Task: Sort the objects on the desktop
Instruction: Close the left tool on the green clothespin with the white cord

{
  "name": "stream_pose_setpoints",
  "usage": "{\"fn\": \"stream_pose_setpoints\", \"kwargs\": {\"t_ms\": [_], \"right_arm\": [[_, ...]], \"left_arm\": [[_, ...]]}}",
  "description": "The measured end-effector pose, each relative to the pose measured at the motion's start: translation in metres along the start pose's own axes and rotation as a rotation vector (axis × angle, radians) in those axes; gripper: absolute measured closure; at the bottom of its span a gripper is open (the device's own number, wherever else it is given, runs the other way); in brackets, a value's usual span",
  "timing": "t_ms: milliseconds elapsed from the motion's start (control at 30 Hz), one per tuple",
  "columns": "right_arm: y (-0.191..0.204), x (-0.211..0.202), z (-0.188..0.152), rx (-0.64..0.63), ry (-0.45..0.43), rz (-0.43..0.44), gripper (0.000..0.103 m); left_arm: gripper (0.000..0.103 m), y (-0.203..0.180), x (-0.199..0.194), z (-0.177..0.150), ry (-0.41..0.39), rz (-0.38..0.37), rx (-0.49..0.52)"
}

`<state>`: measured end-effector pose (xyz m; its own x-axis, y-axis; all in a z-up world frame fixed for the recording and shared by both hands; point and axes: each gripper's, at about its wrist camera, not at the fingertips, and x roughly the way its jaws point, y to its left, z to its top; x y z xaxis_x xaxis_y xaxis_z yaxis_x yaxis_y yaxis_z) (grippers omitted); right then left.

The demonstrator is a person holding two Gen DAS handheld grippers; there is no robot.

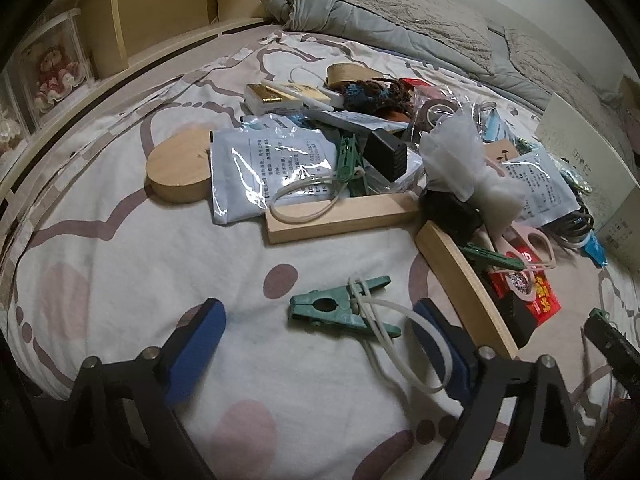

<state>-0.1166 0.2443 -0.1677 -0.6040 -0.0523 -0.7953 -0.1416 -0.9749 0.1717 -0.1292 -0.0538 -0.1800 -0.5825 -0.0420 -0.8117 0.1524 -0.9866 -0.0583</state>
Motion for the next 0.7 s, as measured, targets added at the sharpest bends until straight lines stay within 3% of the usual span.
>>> {"fn": "stream_pose_setpoints", "kwargs": {"t_ms": [333, 700], "right_arm": [[0.013, 0.002, -0.01, -0.059, -0.043, -0.118, 0.0], [0.017, 0.003, -0.014, -0.104, -0.057, -0.168, 0.0]], "left_arm": [[0.027, -0.003, -0.001, 0.0, -0.012, 0.002, 0.02], [0.05, -0.003, -0.006, -0.001, -0.02, -0.025, 0.015]]}}
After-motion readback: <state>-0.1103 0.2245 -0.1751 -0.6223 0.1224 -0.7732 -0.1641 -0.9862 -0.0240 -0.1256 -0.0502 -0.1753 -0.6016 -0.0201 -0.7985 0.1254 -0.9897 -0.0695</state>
